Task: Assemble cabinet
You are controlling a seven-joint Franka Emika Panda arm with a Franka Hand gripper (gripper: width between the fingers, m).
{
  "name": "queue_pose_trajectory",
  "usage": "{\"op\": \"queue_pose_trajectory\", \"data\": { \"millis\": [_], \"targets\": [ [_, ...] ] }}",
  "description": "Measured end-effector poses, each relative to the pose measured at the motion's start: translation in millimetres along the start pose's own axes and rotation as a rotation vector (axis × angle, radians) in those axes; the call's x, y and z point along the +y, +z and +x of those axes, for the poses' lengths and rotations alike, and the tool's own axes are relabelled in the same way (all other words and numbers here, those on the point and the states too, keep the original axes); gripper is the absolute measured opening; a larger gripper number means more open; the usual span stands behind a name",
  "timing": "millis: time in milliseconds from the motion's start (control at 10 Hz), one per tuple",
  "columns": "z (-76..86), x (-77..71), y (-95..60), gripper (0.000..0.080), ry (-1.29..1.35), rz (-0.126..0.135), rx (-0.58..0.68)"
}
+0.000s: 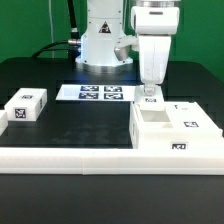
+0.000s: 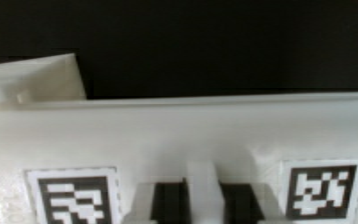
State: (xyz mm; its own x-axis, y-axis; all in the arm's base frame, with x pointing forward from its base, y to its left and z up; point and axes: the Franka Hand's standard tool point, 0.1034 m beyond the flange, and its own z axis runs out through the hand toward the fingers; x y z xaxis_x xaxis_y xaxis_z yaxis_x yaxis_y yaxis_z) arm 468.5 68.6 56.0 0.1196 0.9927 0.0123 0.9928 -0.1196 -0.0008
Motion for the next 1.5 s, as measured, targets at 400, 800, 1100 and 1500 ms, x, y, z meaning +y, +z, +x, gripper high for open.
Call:
{"op": "queue_pose_trajectory", "data": {
  "millis": [400, 800, 1100, 1500],
  "targets": [
    [-0.3, 22.6, -0.6, 0.0071, -0.044, -0.01, 0.005],
    [-0.8, 36.6, -0.7, 0.0071, -0.054, -0.023, 0.008],
    [-2.1, 38.4, -0.6, 0.0071, -0.069, -0.024, 0.009],
    [-4.9, 62.5, -1.8, 0.0071, -0.094, -0.03, 0.01]
  ]
}}
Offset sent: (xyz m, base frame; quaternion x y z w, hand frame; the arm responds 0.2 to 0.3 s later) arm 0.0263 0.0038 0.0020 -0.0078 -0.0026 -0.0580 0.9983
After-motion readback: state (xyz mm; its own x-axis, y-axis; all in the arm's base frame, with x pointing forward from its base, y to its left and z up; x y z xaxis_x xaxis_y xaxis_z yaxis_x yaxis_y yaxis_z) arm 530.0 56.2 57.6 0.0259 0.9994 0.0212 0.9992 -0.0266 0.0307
